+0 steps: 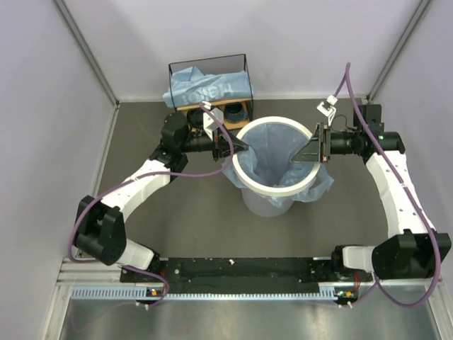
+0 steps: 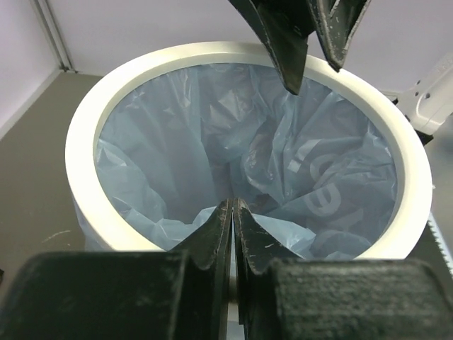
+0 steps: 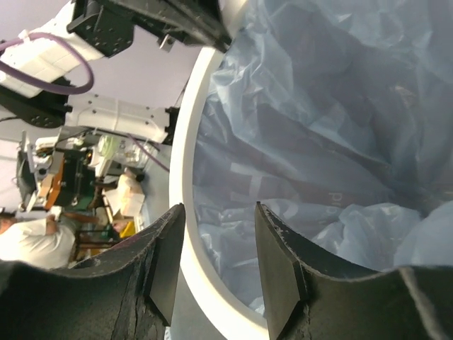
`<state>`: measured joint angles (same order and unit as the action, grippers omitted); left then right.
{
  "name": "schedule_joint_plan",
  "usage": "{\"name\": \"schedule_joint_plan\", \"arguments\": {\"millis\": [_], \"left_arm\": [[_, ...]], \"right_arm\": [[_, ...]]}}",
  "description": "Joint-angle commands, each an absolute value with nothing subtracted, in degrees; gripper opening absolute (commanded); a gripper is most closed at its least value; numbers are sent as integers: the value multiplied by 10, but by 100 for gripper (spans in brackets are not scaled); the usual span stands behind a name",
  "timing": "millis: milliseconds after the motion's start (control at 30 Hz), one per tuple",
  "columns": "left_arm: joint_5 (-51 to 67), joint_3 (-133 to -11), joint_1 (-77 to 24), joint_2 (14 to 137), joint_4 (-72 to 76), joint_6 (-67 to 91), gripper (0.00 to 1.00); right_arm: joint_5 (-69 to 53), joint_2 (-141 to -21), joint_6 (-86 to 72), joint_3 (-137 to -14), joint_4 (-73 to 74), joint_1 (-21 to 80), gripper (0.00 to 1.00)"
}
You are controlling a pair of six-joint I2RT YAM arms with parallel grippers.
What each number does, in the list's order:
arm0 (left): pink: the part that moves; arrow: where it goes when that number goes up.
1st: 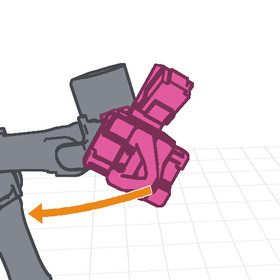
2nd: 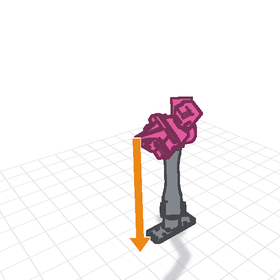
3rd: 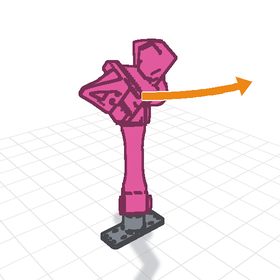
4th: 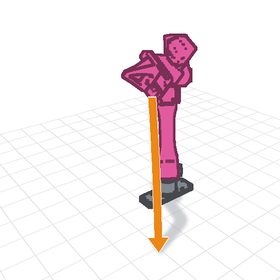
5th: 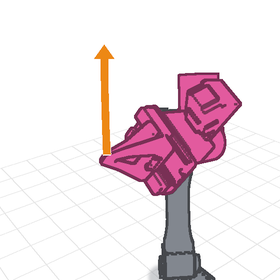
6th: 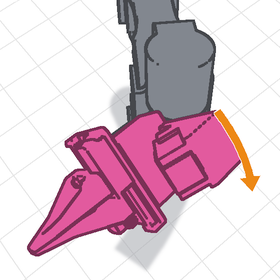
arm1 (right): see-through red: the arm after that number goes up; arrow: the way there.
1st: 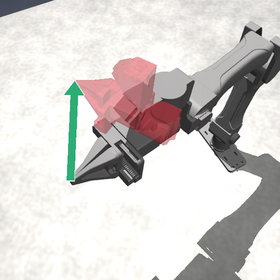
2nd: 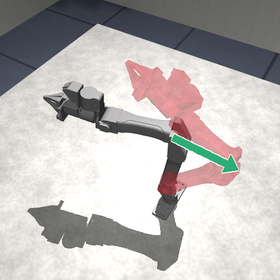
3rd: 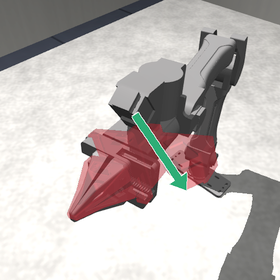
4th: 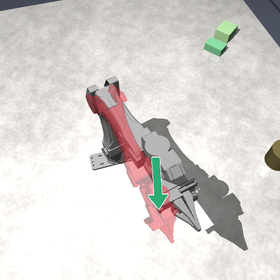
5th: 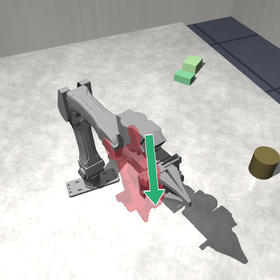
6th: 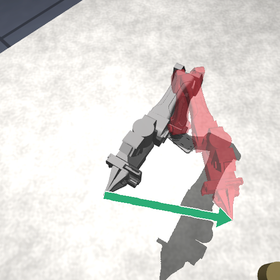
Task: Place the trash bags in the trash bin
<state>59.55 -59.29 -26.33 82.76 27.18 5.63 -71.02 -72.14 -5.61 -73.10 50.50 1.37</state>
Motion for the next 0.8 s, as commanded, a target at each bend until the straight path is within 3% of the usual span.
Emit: {"name": "schedule_joint_plan", "arguments": {"millis": [0,167,300,500,767], "left_arm": [[606,-677,-262,828,186,74,9],[583,-797,-262,873,156,73,9],[577,-825,-264,912,195,80,10],[570,-776,-266,949,198,35,9],[571,-710,-268,920,175,9,8]], "right_arm": [[-677,-739,-45,-810,538,15,46],[-660,-765,-99,-924,491,15,49],[-628,-808,-142,-940,423,15,51],[-592,-875,-135,-889,367,16,51],[-603,-862,-122,-832,367,18,49]]}}
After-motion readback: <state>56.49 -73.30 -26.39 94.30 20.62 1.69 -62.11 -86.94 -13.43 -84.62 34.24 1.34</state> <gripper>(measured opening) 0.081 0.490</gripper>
